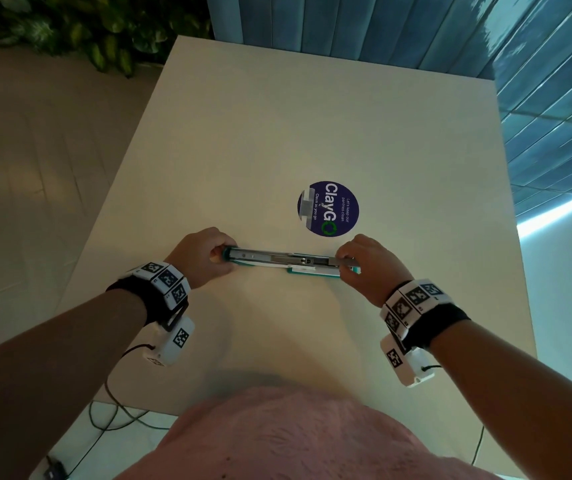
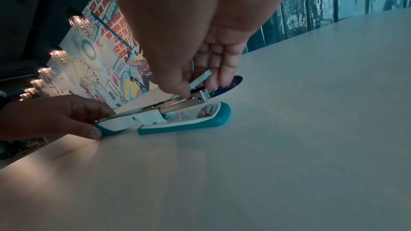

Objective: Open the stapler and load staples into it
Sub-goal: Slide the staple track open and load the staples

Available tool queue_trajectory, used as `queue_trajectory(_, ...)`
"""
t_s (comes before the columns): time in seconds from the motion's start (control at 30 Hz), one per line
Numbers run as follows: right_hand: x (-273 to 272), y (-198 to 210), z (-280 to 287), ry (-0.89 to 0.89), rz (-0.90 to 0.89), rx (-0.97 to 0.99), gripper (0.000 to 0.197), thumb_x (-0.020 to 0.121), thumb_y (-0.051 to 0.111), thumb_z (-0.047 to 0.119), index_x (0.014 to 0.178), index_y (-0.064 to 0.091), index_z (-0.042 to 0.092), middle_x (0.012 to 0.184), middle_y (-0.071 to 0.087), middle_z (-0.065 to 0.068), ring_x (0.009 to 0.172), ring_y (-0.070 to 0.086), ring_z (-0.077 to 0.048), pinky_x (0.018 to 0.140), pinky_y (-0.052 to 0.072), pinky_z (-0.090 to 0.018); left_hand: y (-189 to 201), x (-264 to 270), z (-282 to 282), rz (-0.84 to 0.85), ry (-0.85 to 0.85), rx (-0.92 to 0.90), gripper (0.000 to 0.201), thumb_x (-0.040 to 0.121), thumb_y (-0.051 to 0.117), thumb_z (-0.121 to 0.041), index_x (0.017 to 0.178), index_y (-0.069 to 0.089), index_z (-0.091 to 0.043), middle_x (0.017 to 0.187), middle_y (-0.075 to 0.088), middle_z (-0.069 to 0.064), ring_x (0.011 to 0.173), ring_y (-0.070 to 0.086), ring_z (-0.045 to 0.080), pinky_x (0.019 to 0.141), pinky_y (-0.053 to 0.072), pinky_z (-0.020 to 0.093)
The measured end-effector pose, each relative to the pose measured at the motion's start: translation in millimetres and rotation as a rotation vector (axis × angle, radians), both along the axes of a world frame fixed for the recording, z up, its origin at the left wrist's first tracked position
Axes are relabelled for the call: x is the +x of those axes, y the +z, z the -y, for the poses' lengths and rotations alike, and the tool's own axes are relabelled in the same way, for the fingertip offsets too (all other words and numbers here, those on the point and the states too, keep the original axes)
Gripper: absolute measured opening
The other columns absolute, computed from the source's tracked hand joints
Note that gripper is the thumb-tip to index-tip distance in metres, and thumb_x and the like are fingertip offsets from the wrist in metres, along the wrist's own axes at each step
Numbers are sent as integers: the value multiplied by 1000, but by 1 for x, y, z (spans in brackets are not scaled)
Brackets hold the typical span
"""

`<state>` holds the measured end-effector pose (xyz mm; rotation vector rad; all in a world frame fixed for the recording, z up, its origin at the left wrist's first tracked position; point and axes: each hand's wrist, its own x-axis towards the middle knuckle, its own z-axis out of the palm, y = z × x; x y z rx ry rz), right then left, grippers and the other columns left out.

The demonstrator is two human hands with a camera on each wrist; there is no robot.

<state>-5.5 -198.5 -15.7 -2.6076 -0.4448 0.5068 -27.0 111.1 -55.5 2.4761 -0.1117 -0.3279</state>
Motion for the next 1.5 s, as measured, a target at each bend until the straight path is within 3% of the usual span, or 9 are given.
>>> queue_trajectory(0.37, 5, 2, 0, 45, 2, -20, 16, 80, 57, 17, 95, 63, 14, 89, 56, 0, 82, 51, -16, 73, 48, -30, 4, 0, 2, -13, -2, 1, 32, 69, 77, -17, 99, 65, -15, 87, 59, 0, 78, 55, 17, 64, 34, 9)
queue_trajectory(0.57, 5, 2, 0, 54, -10, -69, 17, 79, 58, 17, 95, 63, 13, 85, 50, 2, 76, 49, -16, 67, 40, -26, 3, 1, 1, -8, -1, 8, 32, 68, 76, -17, 98, 65, -16, 86, 58, -1, 77, 55, 17, 64, 34, 10)
queue_trajectory(0.7, 6, 7, -4, 95, -27, -124, 21, 83, 54, 18, 101, 64, 13, 95, 58, -7, 84, 54, -21, 73, 48, -30, 4, 1, 2, -4, -4, 10, 32, 68, 76, -16, 98, 65, -16, 85, 57, -1, 76, 53, 16, 63, 33, 10)
queue_trajectory(0.87, 7, 8, -14, 149, -2, -179, 25, 89, 44, 20, 101, 66, 20, 97, 62, -6, 93, 51, -22, 75, 51, -38, 5, 1, 2, -7, -12, 5, 31, 69, 76, -16, 98, 65, -16, 83, 57, -1, 71, 51, 6, 62, 34, 6)
queue_trajectory(1.0, 8, 6, -23, 164, -22, -154, 27, 88, 42, 16, 99, 67, 19, 93, 64, -9, 90, 54, -24, 73, 50, -37, 5, 1, 2, -6, -8, 4, 30, 69, 76, -17, 97, 66, -16, 85, 59, 1, 73, 54, 14, 64, 34, 10)
queue_trajectory(1.1, 6, -3, -20, 64, -47, -66, 27, 86, 51, 19, 111, 61, 21, 105, 63, -3, 102, 53, -21, 85, 46, -35, 5, 1, 2, -14, -6, 11, 30, 69, 76, -17, 97, 65, -17, 84, 58, -1, 72, 52, 9, 63, 33, 8)
queue_trajectory(1.27, 1, -16, 8, -47, -81, 0, 61, 73, 71, 22, 126, 43, 23, 118, 54, -1, 109, 46, -18, 94, 42, -34, 5, 2, 1, -14, -15, 13, 32, 69, 77, -17, 99, 66, -17, 86, 60, 1, 76, 55, 15, 64, 34, 8)
queue_trajectory(1.4, -5, -25, 20, -89, -79, 40, 41, 74, 71, 18, 112, 56, 18, 103, 54, -3, 90, 49, -15, 88, 50, -38, 13, 4, 0, -15, -33, -18, 31, 67, 78, -18, 96, 66, -20, 87, 63, 3, 75, 56, 11, 66, 41, 16)
queue_trajectory(1.5, -5, -27, 19, -91, -74, 74, 34, 75, 70, 15, 107, 59, 15, 95, 49, 2, 85, 50, -16, 84, 50, -35, 28, 7, -2, 12, -42, -73, 31, 66, 76, -26, 94, 63, -29, 88, 65, 0, 84, 57, 4, 72, 45, 8)
